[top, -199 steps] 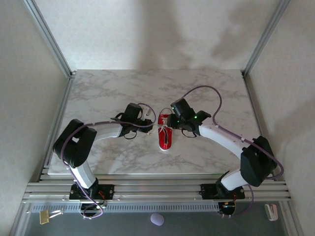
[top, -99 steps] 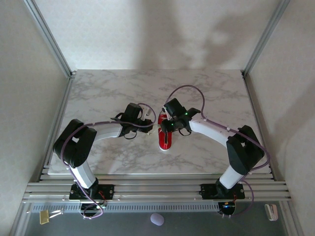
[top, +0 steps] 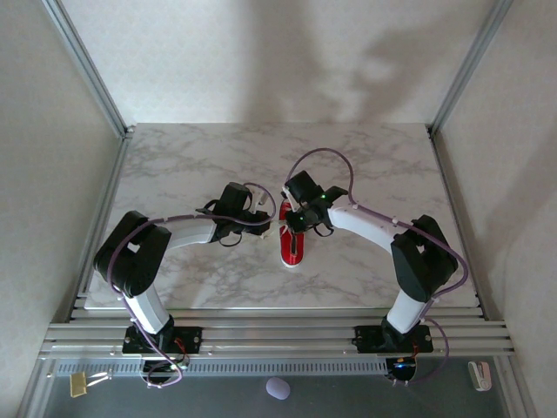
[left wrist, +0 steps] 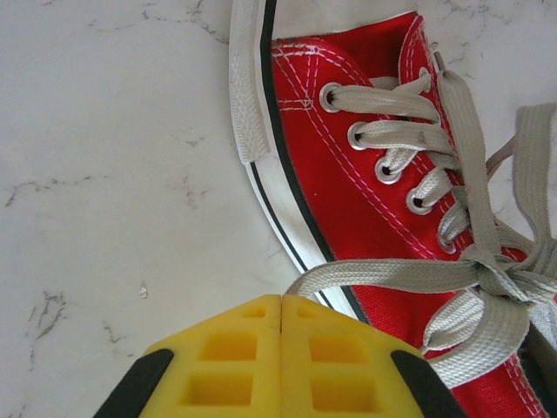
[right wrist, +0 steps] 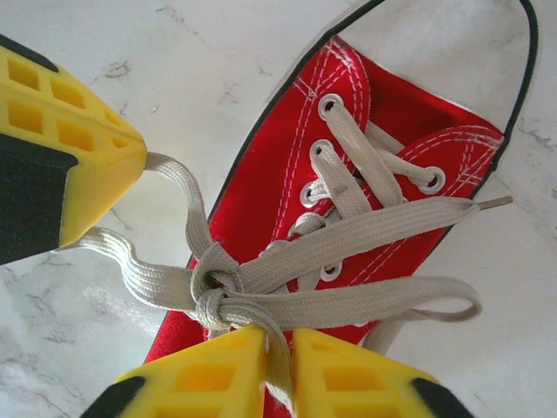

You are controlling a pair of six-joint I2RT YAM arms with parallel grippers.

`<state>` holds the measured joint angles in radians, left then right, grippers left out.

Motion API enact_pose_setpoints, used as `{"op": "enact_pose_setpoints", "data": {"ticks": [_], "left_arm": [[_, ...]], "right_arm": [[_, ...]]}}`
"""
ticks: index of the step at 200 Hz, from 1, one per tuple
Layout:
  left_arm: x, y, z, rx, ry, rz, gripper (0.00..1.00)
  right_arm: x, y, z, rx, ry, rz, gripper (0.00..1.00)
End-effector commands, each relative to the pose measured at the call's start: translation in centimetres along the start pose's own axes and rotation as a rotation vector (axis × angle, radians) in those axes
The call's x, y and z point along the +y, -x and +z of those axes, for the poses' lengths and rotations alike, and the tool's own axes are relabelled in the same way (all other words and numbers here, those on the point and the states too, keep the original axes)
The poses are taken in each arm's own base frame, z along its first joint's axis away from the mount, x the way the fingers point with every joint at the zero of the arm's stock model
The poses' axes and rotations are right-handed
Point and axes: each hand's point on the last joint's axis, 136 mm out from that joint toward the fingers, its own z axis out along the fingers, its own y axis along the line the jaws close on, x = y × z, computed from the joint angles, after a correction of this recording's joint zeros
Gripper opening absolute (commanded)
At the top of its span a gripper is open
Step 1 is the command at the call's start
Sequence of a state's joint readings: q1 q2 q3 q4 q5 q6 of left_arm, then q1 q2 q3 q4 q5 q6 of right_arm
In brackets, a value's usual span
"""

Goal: Tie the shoes

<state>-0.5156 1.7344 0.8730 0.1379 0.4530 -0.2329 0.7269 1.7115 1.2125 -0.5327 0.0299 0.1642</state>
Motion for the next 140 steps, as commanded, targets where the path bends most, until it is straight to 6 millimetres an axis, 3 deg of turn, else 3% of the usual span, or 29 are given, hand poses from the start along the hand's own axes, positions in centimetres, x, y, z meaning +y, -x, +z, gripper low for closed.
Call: {"op": "enact_pose_setpoints", "data": {"ticks": [1, 20, 78, 140], "left_arm": [[-0.5, 0.3, -0.2, -0.008, -0.017, 0.010, 0.00], [-0.3, 0.4, -0.3, -0.012, -0.008, 0.011, 0.00], [2.1, 0.0, -0.3, -0.001, 0.095, -0.027, 0.00], [3.9, -0.9, 0.1, 0.021, 0.161, -0.062, 0.00]], "right_arm": [[-0.6, 0.2, -0.9, -0.008, -0.026, -0.006, 0.07], [-0.7, 0.2, -1.4, -0.020, -0.030, -0.005, 0.00], [-2.2, 0.1, -2.6, -0.032, -0.113, 0.021, 0.00], [-4.7, -1.4, -2.3, 0.020, -0.220, 0.089, 0.00]]}}
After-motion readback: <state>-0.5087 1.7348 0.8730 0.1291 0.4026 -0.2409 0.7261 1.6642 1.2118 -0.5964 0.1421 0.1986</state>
